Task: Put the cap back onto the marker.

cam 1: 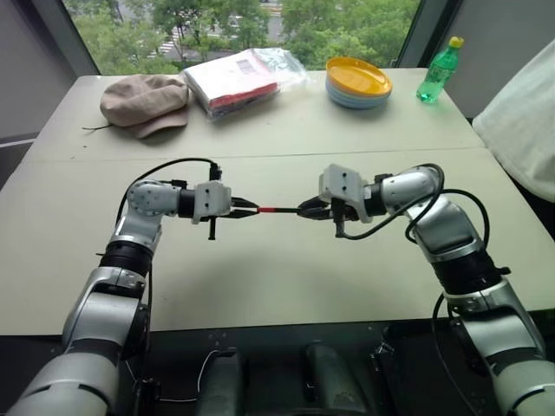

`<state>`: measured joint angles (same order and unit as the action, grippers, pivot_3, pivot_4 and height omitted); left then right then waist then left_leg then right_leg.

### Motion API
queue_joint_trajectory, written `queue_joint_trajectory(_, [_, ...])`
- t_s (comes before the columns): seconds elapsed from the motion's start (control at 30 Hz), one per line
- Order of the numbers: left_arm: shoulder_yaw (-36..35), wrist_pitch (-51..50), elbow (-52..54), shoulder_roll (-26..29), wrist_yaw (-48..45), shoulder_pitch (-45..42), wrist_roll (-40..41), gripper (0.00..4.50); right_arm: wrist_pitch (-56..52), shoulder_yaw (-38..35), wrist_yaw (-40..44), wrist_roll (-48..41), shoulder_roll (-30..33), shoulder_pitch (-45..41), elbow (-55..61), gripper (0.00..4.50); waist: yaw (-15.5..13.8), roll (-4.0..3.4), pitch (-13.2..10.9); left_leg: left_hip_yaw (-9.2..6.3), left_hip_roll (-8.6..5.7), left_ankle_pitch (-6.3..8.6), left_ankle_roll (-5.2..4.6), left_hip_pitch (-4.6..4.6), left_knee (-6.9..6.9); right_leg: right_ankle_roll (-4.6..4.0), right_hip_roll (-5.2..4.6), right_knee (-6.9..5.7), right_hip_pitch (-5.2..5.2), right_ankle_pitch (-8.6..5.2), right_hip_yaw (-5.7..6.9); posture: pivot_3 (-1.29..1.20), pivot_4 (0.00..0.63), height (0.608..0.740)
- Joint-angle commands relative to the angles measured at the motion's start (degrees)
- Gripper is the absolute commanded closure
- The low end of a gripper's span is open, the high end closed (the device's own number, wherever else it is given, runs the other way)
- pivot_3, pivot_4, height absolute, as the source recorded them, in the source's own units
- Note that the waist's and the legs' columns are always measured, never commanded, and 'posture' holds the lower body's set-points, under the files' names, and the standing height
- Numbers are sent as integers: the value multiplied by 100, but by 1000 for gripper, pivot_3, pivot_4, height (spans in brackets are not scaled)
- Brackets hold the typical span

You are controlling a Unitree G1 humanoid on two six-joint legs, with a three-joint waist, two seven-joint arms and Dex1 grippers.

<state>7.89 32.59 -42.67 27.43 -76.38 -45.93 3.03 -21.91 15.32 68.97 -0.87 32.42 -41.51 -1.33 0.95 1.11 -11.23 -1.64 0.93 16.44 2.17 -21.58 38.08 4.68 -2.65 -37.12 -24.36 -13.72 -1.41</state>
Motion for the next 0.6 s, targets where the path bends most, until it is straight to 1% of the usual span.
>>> queue_joint_trajectory(0.03, [-1,-143,323,-204,89,-239,219,4477,387,229,42,-217,-362,-236,388,4453,0,0,0,0,0,0,0,0,0,0,0,0,0,0,0,0,150,740])
queue_joint_trajectory(0.23, [-171,-539,551,-51,221,-53,290,4477,546,42,-142,-110,-256,-170,155,4453,3,0,0,0,0,0,0,0,0,0,0,0,0,0,0,0,150,740])
queue_joint_trajectory(0.4, [-275,-917,952,107,351,261,378,4477,741,-99,-197,-51,-66,-142,-135,4453,11,0,0,-1,0,0,0,0,0,0,0,0,0,0,0,0,150,740])
queue_joint_trajectory(0.47, [-321,-1088,1194,172,418,441,413,3615,829,-159,-223,-24,20,-157,-299,4500,7,0,0,-2,0,0,0,0,0,0,0,-1,0,0,0,0,150,740])
queue_joint_trajectory(0.5, [-351,-1172,1345,211,470,550,431,3262,867,-198,-230,-21,72,-170,-398,4500,5,0,0,-2,1,0,0,0,0,0,0,-1,0,0,0,0,150,740])
queue_joint_trajectory(0.53, [-379,-1254,1490,246,527,649,458,2795,906,-232,-237,-16,121,-180,-491,4500,5,0,0,-2,1,0,0,0,0,0,0,-1,0,0,0,0,150,740])
queue_joint_trajectory(0.6, [-437,-1462,1794,308,645,826,538,1716,1037,-290,-274,19,224,-196,-680,4500,4,0,0,-1,1,0,0,0,0,0,-1,-1,0,0,0,0,150,740])
